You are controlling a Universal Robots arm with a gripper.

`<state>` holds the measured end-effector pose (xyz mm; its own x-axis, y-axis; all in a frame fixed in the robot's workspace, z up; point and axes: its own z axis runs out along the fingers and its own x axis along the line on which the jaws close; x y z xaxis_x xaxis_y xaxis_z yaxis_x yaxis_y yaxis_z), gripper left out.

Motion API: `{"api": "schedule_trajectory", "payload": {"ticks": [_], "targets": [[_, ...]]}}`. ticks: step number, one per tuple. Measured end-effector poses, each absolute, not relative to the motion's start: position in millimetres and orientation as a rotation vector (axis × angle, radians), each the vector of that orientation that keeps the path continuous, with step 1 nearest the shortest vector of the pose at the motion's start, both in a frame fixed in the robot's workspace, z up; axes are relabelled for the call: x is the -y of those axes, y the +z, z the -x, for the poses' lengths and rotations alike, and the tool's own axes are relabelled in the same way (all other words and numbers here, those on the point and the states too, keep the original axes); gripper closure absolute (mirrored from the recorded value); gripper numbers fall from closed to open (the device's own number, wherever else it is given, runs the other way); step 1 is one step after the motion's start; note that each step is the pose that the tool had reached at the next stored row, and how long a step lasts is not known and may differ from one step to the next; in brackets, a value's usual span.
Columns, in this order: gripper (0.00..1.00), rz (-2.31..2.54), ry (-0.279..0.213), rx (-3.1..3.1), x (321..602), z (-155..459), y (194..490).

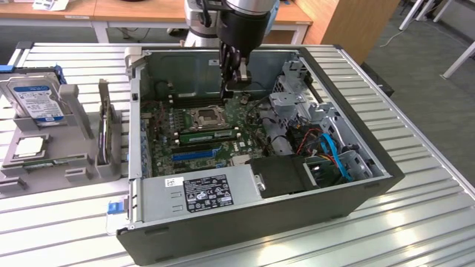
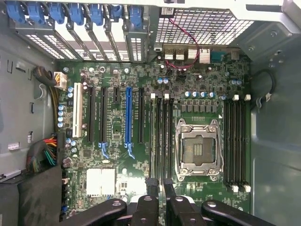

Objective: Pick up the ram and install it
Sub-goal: 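Insert the ram into the slot, then press down the ram until it locks into place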

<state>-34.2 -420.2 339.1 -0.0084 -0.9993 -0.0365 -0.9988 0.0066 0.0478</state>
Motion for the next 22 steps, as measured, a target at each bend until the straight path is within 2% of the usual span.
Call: {"api": "schedule_trajectory", "payload": {"ticks": [17, 18, 19, 22], "targets": [[0.82, -2.207, -0.093, 2.223, 420.2, 34.3, 339.2], [0.83, -2.207, -0.093, 2.223, 420.2, 34.3, 339.2], [0.89, -2.207, -0.093, 2.223, 420.2, 34.2, 339.2], [0.90, -2.207, -0.093, 2.223, 420.2, 34.3, 339.2]]}}
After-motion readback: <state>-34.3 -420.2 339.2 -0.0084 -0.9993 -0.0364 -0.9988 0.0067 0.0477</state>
